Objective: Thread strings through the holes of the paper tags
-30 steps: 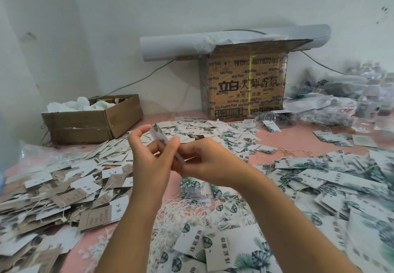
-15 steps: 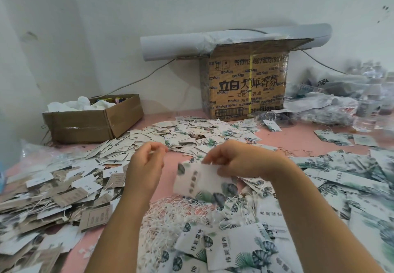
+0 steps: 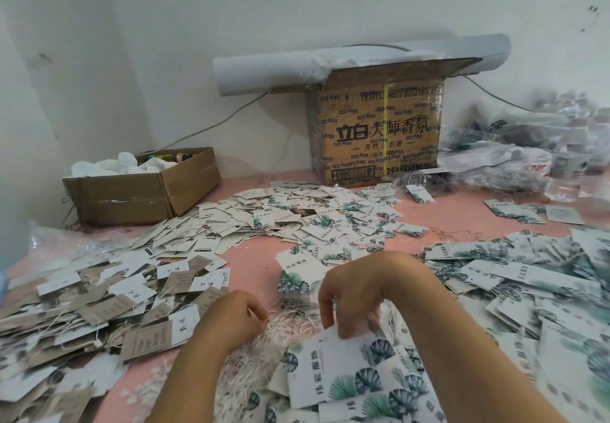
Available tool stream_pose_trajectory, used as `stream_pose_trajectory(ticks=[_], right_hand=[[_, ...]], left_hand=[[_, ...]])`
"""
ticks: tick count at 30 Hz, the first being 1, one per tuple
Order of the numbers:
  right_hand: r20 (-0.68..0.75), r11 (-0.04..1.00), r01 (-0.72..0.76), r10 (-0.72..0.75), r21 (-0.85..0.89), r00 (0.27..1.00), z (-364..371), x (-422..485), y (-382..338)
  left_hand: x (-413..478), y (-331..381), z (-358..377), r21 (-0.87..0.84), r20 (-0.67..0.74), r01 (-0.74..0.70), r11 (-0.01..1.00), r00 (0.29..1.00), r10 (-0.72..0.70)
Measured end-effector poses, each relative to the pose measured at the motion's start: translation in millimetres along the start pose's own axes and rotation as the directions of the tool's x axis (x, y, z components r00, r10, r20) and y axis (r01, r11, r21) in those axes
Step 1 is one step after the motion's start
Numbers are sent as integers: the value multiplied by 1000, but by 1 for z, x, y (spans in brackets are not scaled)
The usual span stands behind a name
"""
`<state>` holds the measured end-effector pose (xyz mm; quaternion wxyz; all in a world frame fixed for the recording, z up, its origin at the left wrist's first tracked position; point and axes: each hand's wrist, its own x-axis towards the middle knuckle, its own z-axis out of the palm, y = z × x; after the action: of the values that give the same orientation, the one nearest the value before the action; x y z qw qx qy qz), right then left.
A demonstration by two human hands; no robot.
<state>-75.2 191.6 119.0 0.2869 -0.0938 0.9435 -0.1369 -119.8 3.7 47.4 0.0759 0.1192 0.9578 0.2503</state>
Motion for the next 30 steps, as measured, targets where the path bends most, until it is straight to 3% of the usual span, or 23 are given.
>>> stream_pose_trajectory(ticks=[7, 11, 15, 18, 22, 30], right_hand=[[-5, 1000, -24, 24, 15, 1000, 0, 3, 3], [-192, 996, 32, -14, 88, 981, 0, 11, 7], [-396, 969, 151, -63, 196, 916, 4, 24, 6], [-428, 946, 229, -114, 228, 897, 8, 32, 3], [-496, 936, 288, -155, 204, 854, 10, 36, 1], [-643, 910, 268, -3, 315, 766, -2, 25, 16]], left_hand=[[2, 3, -1, -49, -20, -38, 998, 999, 37], [0, 10, -12, -107, -68, -111, 988, 992, 105], [-4, 21, -22, -221, -136, -193, 956, 977, 166], [-9, 29, -25, -367, -137, -238, 899, 970, 201], [-10, 35, -26, -393, -162, -260, 882, 964, 212], [-11, 34, -25, -408, -144, -252, 877, 967, 211]])
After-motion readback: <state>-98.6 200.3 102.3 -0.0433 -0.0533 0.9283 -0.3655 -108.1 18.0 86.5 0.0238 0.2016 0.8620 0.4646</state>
